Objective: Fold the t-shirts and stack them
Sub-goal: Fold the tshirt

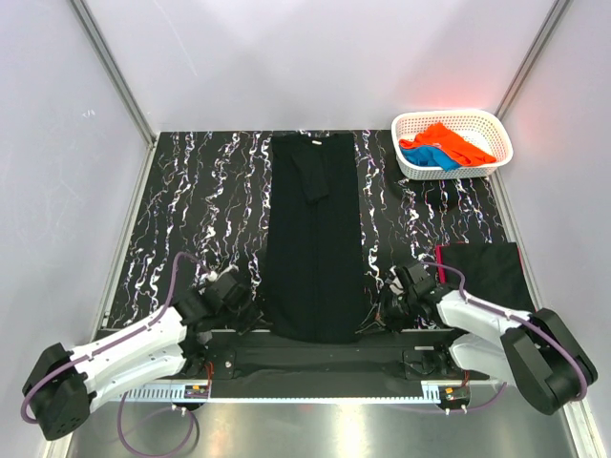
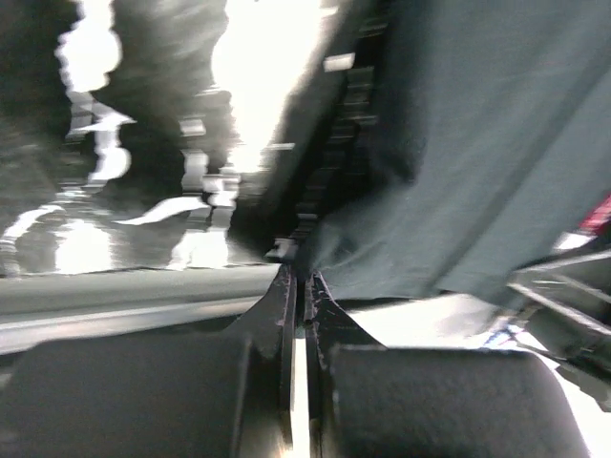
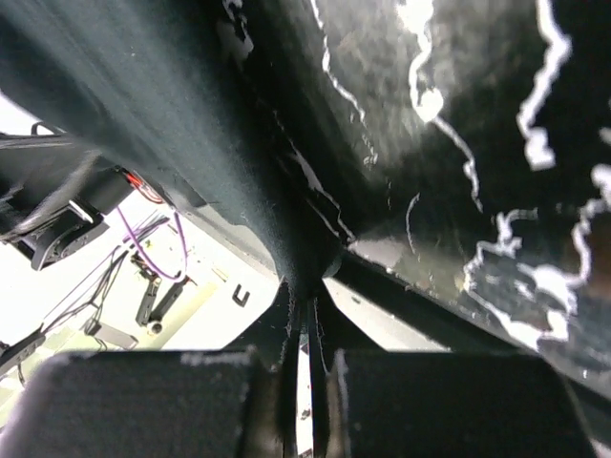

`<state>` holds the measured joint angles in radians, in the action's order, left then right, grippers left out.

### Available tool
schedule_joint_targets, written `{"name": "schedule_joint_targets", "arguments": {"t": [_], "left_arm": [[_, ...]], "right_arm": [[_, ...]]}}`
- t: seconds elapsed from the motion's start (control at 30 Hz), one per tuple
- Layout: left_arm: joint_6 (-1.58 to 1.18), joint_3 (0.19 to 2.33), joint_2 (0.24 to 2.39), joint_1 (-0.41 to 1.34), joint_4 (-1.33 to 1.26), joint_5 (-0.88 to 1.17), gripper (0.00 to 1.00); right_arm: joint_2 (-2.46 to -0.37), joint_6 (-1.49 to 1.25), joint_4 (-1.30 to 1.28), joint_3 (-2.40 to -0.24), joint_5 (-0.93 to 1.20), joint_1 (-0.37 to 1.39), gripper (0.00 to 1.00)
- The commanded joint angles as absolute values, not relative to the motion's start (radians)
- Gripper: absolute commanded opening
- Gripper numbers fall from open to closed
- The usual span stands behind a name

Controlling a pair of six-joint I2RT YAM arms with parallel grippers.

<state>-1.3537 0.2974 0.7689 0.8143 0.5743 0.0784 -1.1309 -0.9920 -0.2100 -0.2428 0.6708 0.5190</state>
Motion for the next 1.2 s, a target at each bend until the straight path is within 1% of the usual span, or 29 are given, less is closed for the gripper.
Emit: {"name": "schedule_joint_targets", "arguments": {"t": [0.0, 0.07, 0.1, 0.17, 0.23, 0.27, 0.33, 0.4, 0.47, 0.57, 0.7, 0.8, 0.97, 1.17], "left_arm": [[-1.321, 0.429, 0.794, 0.804, 0.491, 0.025, 0.0], [-1.266, 0.512, 0.836, 0.804, 0.498, 0.014, 0.0], [-1.25, 0.541, 0.891, 0.799, 0.511, 0.006, 0.0], [-1.203, 0.622, 0.946, 0.781, 0.517, 0.005, 0.0], [-1.145, 0.67, 1.024, 0.714, 0.523, 0.015, 0.0], [-1.129, 0.704, 1.047, 0.684, 0.523, 0.023, 0.0], [-1.083, 0.736, 1.11, 0.588, 0.503, 0.052, 0.0], [-1.022, 0.794, 1.164, 0.504, 0.465, 0.099, 0.0], [-0.979, 0.878, 1.277, 0.459, 0.451, 0.13, 0.0], [-0.901, 0.993, 1.434, 0.402, 0.445, 0.161, 0.0], [-0.841, 1.113, 1.578, 0.348, 0.433, 0.202, 0.0], [-0.821, 1.198, 1.678, 0.322, 0.43, 0.253, 0.0], [-0.816, 1.275, 1.741, 0.288, 0.423, 0.268, 0.0], [-0.811, 1.351, 1.819, 0.249, 0.419, 0.308, 0.0]], "right_arm": [[-1.092, -1.008, -0.302, -0.288, 0.646, 0.526, 0.0], [-1.136, -0.971, -0.35, -0.375, 0.606, 0.525, 0.0], [-1.158, -0.959, -0.366, -0.408, 0.604, 0.517, 0.0], [-1.239, -0.921, -0.368, -0.495, 0.615, 0.47, 0.0], [-1.296, -0.844, -0.409, -0.593, 0.618, 0.419, 0.0], [-1.346, -0.818, -0.438, -0.626, 0.621, 0.357, 0.0], [-1.399, -0.756, -0.463, -0.731, 0.629, 0.306, 0.0], [-1.501, -0.7, -0.488, -0.813, 0.637, 0.267, 0.0], [-1.624, -0.666, -0.505, -0.937, 0.664, 0.25, 0.0], [-1.741, -0.624, -0.523, -1.078, 0.649, 0.232, 0.0], [-1.873, -0.594, -0.567, -1.277, 0.655, 0.213, 0.0], [-1.936, -0.592, -0.6, -1.374, 0.647, 0.198, 0.0], [-2.022, -0.585, -0.652, -1.508, 0.657, 0.176, 0.0], [-2.114, -0.572, -0.679, -1.604, 0.693, 0.155, 0.0]]}}
